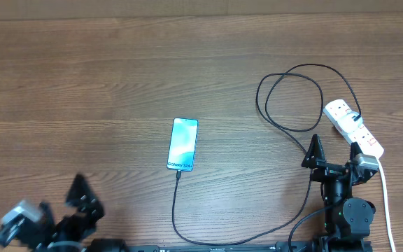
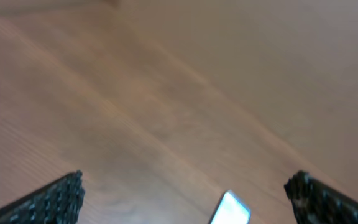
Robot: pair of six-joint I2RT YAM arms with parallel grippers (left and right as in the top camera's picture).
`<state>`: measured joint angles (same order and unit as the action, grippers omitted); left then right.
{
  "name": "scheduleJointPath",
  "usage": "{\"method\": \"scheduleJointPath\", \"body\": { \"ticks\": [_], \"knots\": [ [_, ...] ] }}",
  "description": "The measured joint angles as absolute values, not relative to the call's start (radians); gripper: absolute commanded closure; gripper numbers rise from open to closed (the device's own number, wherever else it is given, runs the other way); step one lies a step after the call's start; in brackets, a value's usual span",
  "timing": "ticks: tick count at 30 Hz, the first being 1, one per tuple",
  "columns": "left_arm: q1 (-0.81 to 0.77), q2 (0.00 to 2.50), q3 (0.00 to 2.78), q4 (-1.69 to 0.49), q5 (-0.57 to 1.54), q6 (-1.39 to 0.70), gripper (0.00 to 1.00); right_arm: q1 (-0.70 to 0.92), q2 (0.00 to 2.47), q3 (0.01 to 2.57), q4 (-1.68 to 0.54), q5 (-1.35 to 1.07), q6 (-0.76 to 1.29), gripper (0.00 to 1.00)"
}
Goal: Plug charger to phone and switch on socket
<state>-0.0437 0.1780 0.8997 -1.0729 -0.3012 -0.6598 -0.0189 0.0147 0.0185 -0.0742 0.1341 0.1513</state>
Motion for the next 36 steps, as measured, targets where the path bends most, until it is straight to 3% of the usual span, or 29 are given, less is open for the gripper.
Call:
{"method": "scheduleJointPath", "body": {
  "ticks": [8, 18, 36],
  "knots": [
    [-0.044, 0.065, 0.421, -0.450, -0.088, -0.420, 0.00, -0.019, 0.015, 0.019, -0.072, 0.134, 0.149, 0.00],
    [-0.044, 0.017, 0.139, -0.125, 0.014, -0.183, 0.00, -0.019, 0.015, 0.019, -0.073, 0.134, 0.149, 0.00],
    [-0.044, 0.015, 0.011, -0.080, 0.020, -0.047, 0.00, -0.019, 0.015, 0.019, -0.073, 0.134, 0.149, 0.00]
  ]
}}
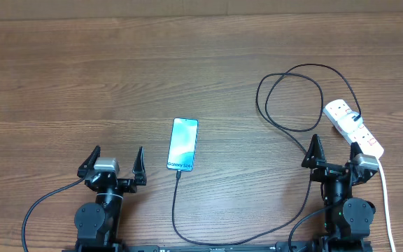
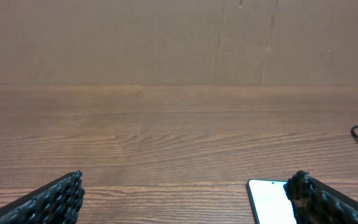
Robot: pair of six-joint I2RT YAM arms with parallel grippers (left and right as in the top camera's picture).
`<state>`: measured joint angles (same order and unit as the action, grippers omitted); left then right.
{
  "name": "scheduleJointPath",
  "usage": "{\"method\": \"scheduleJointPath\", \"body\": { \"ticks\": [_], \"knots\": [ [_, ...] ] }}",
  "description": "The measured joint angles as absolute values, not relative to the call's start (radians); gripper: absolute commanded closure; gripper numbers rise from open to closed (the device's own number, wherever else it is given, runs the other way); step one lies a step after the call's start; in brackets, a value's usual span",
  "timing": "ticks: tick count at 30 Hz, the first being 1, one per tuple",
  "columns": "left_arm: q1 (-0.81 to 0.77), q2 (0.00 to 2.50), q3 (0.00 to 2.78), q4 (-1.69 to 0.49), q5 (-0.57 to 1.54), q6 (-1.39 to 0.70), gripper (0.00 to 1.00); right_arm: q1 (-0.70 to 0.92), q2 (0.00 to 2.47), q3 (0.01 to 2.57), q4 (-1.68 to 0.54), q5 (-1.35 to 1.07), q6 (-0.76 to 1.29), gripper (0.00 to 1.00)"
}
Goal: Plug charger to phone and switch on socket
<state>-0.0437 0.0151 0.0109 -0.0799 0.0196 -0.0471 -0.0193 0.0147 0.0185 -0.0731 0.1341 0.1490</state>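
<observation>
The phone (image 1: 182,144) lies screen up at mid-table, its screen lit, with the black charger cable (image 1: 175,210) running from its near end. The cable sweeps right, loops, and reaches the white power strip (image 1: 353,128) at the right. My left gripper (image 1: 115,155) stands open just left of the phone with nothing between its fingers. The left wrist view shows the phone (image 2: 269,199) beside the right finger of that gripper (image 2: 185,202). My right gripper (image 1: 336,148) stands open beside the strip's near end, one finger overlapping it.
The wooden table (image 1: 82,77) stretches bare to the far left. A cable loop (image 1: 292,98) lies left of the strip. The strip's white lead (image 1: 387,203) runs off the near right edge. A brown wall (image 2: 166,37) rises behind the table.
My left arm was turned away at the near left corner; now it stands left of the phone, pointing at the far side. Phone, cable, strip and right arm are unchanged.
</observation>
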Motion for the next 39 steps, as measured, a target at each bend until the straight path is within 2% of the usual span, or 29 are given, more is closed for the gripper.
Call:
{"method": "scheduleJointPath", "body": {
  "ticks": [39],
  "knots": [
    [-0.044, 0.015, 0.011, -0.079, 0.019, -0.022, 0.01, -0.019, 0.015, 0.019, -0.072, 0.134, 0.149, 0.00]
  ]
}}
